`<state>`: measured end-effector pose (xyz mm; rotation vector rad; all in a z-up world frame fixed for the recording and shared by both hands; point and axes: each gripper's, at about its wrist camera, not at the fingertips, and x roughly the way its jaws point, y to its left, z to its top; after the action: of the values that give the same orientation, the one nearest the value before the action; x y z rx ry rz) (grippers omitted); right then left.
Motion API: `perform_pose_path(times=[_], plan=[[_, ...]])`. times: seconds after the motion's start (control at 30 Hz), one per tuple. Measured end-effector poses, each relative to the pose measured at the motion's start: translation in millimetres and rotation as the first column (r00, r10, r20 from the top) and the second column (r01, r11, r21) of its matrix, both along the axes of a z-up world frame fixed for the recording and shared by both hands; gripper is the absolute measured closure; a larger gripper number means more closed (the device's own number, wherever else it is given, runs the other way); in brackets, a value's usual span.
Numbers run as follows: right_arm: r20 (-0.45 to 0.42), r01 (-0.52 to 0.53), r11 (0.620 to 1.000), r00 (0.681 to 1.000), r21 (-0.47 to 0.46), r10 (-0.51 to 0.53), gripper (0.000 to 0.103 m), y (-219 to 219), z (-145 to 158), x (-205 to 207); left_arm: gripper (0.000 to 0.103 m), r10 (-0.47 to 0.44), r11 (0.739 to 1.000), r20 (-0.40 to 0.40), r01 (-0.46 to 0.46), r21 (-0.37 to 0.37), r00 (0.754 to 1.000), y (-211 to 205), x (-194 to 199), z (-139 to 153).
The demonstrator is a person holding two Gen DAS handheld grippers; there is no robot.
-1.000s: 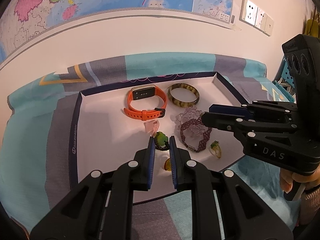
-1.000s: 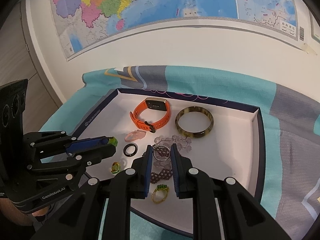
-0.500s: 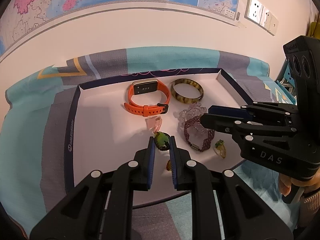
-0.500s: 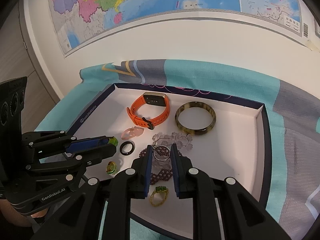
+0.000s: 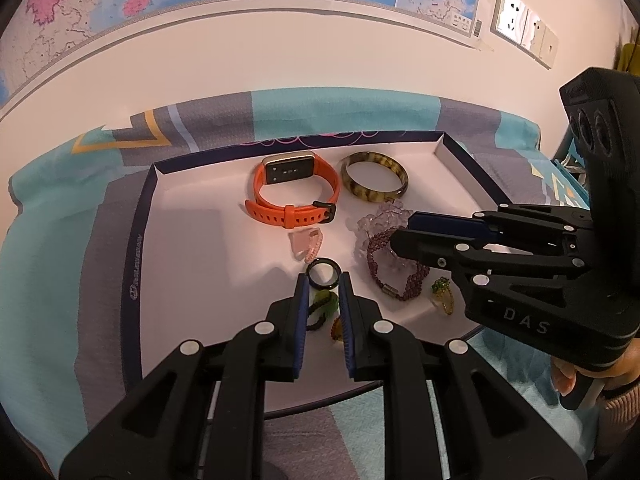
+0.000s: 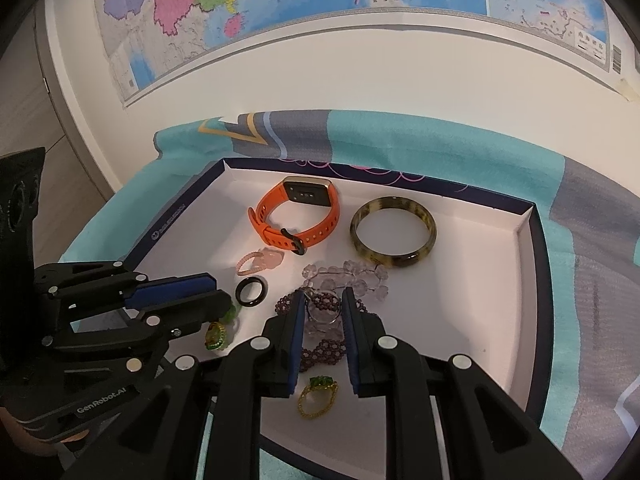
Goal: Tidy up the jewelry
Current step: 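Lower the silver ring into the box with the right tool while the left tool lowers the green ring, then open both tools to release the rings and withdraw from the box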
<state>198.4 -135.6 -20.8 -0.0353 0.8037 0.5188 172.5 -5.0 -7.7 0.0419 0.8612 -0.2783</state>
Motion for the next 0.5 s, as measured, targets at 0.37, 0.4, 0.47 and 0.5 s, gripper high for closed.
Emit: perform_pose_path(times=[0.37,0.4,0.47,0.5], plan=[[0.034,0.027,0.999,0.999,0.032,-0.028,0.070,-12,11,-16,0.042,0.027,1.000,0.075,-0.026,-0.013,0.997,11,-23,20],[0.044,0.032,0.999,0.998,0.034,-0.033,0.064,-14,13,-21,0.040,0.034,0.999,0.088,-0.033,-0.011,0.996,13,-27,23],[0.067,0.040,0.999,0.997,0.037,-0.043,0.049,-17,18,-30,0.022,0.047,0.999,0.112,-0.047,-0.007,0.993,18,-37,28],[0.084,0.049,0.998,0.995,0.037,-0.052,0.039,-19,21,-37,0.017,0.062,0.998,0.127,-0.061,-0.008,0.990,21,-44,30]])
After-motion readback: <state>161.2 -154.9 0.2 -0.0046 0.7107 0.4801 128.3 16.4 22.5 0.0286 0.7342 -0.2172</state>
